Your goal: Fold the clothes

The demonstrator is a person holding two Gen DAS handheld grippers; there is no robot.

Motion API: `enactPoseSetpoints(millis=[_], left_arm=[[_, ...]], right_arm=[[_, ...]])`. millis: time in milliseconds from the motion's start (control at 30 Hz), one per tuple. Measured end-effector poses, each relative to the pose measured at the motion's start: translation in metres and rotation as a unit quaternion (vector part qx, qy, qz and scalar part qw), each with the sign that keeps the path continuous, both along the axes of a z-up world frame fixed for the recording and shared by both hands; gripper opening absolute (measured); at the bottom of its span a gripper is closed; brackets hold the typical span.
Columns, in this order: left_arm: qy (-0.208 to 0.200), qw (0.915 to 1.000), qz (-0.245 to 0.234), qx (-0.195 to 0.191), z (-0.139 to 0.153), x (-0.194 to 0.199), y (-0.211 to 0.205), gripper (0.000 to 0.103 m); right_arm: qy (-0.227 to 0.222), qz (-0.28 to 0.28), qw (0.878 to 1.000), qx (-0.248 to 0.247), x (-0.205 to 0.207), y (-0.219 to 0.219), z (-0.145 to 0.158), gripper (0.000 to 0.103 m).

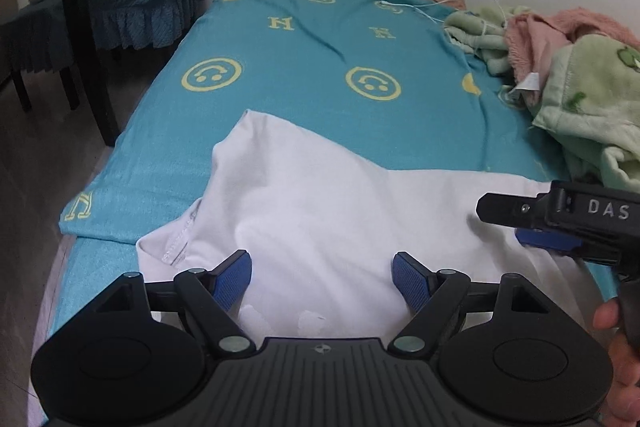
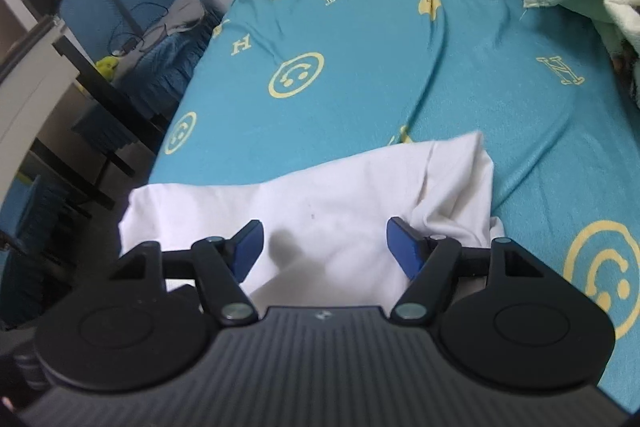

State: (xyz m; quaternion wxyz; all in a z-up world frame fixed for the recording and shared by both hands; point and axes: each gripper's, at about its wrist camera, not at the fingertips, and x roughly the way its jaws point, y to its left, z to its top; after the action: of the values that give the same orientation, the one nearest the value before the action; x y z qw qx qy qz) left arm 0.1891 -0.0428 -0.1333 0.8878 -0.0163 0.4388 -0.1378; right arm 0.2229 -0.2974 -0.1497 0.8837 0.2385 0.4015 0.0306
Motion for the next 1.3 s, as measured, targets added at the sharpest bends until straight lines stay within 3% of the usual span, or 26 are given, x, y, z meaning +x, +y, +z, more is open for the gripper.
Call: enactPoseSetpoints(millis=[100,300,433,567,700,833,933,967,1033,1133,1167,1200,1300], left_arm=[[-0.008,1.0,0.0,-0.004,0.013,-0.016,-0.001,0.079],[-0.041,0.9988,-0.023,0.013,0.04,-0.074,0.001,0.079],[-0.043,0.998,-0.032,0.032,0.04,-0.09,-0.006,0.079],[-0.013,0.9987,-0.029,0.039,0.02,-0.078,-0.006,0.081],[0.028,0.9993,-0.02,0.018,0.002,-0.066,0.001,0.081],[0.041,0.999,-0.005,-0.016,0.01,-0.067,0.011,0.081],[0.072,0.9942,0.024,-0.076,0.019,-0.072,0.028,0.083],[0.09,0.9895,0.036,-0.107,0.02,-0.074,0.036,0.084],[0.139,0.9692,0.074,-0.19,0.011,-0.077,0.057,0.084],[0.219,0.9181,0.126,-0.306,-0.014,-0.081,0.084,0.085],[0.236,0.9053,0.141,-0.324,-0.022,-0.08,0.089,0.085],[0.243,0.9004,0.153,-0.327,-0.029,-0.079,0.092,0.085],[0.24,0.8982,0.182,-0.32,-0.041,-0.072,0.096,0.084]], right_arm=[[-0.007,0.0,1.0,0.006,-0.02,0.0,0.015,0.071],[-0.005,0.009,0.999,-0.03,-0.078,0.004,0.045,0.071],[-0.004,0.019,0.998,-0.053,-0.096,0.011,0.048,0.071],[0.003,0.038,0.996,-0.082,-0.089,0.024,0.038,0.071],[0.053,0.039,0.994,-0.092,-0.073,0.026,0.011,0.07],[0.06,0.028,0.995,-0.079,-0.067,0.024,0.008,0.07],[0.06,0.024,0.995,-0.073,-0.068,0.022,0.009,0.07],[0.06,0.024,0.995,-0.072,-0.069,0.021,0.009,0.07],[0.057,0.023,0.996,-0.07,-0.071,0.021,0.011,0.07],[0.052,0.023,0.996,-0.067,-0.073,0.02,0.015,0.07],[0.051,0.022,0.996,-0.065,-0.073,0.019,0.016,0.07],[0.05,0.022,0.996,-0.064,-0.074,0.019,0.017,0.07],[0.047,0.021,0.997,-0.06,-0.075,0.018,0.019,0.07]])
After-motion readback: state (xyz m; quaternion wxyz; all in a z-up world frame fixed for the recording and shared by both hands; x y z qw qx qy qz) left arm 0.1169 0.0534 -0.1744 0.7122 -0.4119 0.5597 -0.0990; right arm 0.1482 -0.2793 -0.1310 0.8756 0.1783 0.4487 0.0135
